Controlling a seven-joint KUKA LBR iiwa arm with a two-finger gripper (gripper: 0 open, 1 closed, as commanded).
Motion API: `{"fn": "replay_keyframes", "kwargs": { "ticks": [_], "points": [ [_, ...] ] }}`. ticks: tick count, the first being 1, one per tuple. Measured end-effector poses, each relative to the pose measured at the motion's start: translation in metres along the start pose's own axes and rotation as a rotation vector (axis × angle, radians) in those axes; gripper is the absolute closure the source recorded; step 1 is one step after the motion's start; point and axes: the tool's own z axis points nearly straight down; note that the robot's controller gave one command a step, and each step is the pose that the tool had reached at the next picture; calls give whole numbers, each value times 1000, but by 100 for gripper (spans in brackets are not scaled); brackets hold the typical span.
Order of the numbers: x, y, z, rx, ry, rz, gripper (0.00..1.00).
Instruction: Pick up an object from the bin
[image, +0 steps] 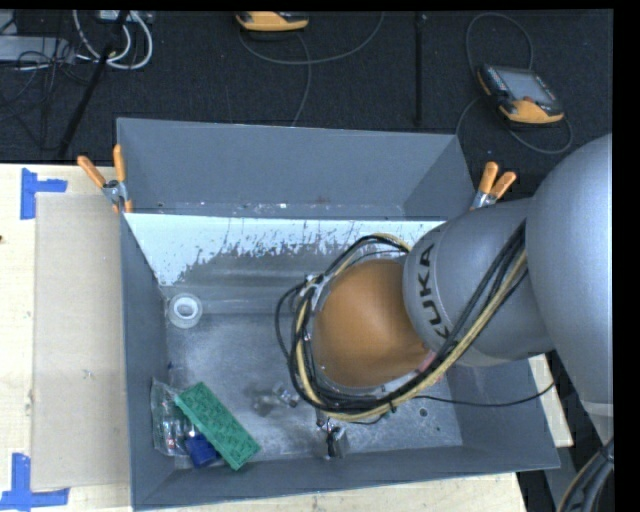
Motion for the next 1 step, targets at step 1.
{"fn": "replay_keyframes", "kwargs": {
  "ticks": [1],
  "points": [
    [-117,59,-9,2,-1,-200,0]
  ]
}}
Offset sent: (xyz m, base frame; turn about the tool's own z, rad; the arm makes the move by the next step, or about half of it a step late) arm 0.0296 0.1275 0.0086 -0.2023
